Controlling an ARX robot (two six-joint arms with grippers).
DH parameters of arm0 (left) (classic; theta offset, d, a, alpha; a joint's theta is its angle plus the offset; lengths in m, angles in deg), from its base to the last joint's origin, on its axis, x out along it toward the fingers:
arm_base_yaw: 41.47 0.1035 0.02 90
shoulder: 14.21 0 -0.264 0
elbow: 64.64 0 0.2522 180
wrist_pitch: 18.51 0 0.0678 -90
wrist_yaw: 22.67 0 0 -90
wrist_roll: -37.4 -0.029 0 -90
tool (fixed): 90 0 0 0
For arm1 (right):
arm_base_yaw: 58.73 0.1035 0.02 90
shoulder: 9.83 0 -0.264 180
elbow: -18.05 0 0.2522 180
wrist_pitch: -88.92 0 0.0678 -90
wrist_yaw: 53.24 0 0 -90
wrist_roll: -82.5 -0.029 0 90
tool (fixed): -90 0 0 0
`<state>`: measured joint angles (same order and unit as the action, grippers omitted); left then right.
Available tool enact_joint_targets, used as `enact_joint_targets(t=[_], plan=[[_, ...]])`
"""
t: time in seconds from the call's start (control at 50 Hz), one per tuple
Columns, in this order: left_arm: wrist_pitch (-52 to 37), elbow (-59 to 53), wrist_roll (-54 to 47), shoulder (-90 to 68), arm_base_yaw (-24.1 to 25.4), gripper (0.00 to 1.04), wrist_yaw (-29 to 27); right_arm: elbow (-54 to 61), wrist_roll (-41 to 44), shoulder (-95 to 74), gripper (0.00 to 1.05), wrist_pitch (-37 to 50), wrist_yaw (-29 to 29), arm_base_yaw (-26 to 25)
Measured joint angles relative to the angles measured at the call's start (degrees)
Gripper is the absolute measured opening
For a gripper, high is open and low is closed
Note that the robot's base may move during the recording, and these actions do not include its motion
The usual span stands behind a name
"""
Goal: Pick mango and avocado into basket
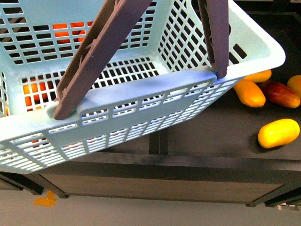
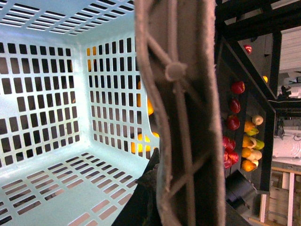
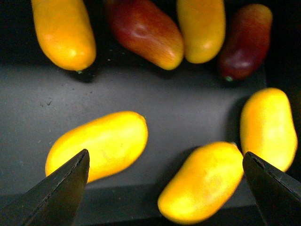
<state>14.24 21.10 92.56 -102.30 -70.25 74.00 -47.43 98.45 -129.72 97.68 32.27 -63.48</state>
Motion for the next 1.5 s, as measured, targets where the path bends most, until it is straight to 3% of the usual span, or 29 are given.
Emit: enact_joint_targets(t=[0.12, 0.48, 0.72, 0.961, 1.441, 1.501], plan=[[0.00, 0.00, 0.00, 0.00, 0.02, 0.05, 0.00, -10.36, 4.07, -9.07, 0.96, -3.89, 0.33, 2.91], [0.00, 0.00, 0.02, 0.00, 0.02, 0.05, 0.00, -28.61, 7.61, -20.85, 0.96, -12.96, 3.17, 5.51], [0.00, 0.00, 0.00, 0.00, 0.02, 0.05, 0.04, -42.45, 7.78, -28.79, 0.96, -19.12, 6.67, 9.07], [0.00, 0.00, 0.02, 0.00, 0.02, 0.05, 0.00, -54.07, 7.28, -36.89, 0.96, -24.41, 5.64, 10.67], [0.00, 0.00, 0.00, 0.00, 0.02, 0.05, -0.02, -68.63, 2.58, -45.11, 0.96, -33.05, 4.04, 10.73], [0.00, 0.00, 0.00, 0.00, 0.02, 0.05, 0.00, -68.89, 1.40, -45.20, 0.88, -33.31, 3.82, 10.73]])
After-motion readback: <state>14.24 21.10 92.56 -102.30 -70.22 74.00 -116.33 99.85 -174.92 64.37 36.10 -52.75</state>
